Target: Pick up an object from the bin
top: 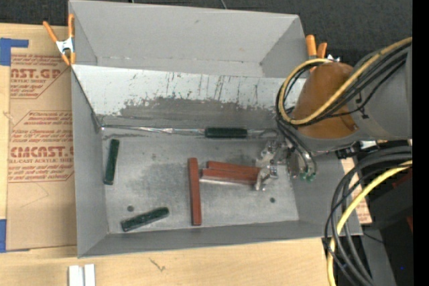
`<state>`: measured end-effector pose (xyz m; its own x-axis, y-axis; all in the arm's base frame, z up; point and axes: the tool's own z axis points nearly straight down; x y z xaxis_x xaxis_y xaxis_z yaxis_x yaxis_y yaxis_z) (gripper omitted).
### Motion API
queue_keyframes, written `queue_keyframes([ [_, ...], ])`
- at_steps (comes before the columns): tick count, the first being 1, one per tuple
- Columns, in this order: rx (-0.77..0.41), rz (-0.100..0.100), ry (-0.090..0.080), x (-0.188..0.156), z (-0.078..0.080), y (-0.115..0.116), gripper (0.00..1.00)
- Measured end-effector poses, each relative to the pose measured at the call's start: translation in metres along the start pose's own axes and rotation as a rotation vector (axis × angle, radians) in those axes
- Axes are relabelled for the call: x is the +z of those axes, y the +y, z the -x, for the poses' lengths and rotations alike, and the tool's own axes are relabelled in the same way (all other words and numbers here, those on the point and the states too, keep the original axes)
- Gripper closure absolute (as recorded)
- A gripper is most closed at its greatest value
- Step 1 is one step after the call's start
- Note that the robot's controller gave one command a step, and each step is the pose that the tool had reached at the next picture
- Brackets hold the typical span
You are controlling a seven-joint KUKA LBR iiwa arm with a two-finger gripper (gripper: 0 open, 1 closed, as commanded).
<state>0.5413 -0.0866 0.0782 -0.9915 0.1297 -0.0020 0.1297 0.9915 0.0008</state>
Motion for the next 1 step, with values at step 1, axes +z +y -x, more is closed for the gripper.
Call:
queue_keyframes([
  [1,0.000,0.000,0.000,0.0000,0.0000,0.0000,1.00],
])
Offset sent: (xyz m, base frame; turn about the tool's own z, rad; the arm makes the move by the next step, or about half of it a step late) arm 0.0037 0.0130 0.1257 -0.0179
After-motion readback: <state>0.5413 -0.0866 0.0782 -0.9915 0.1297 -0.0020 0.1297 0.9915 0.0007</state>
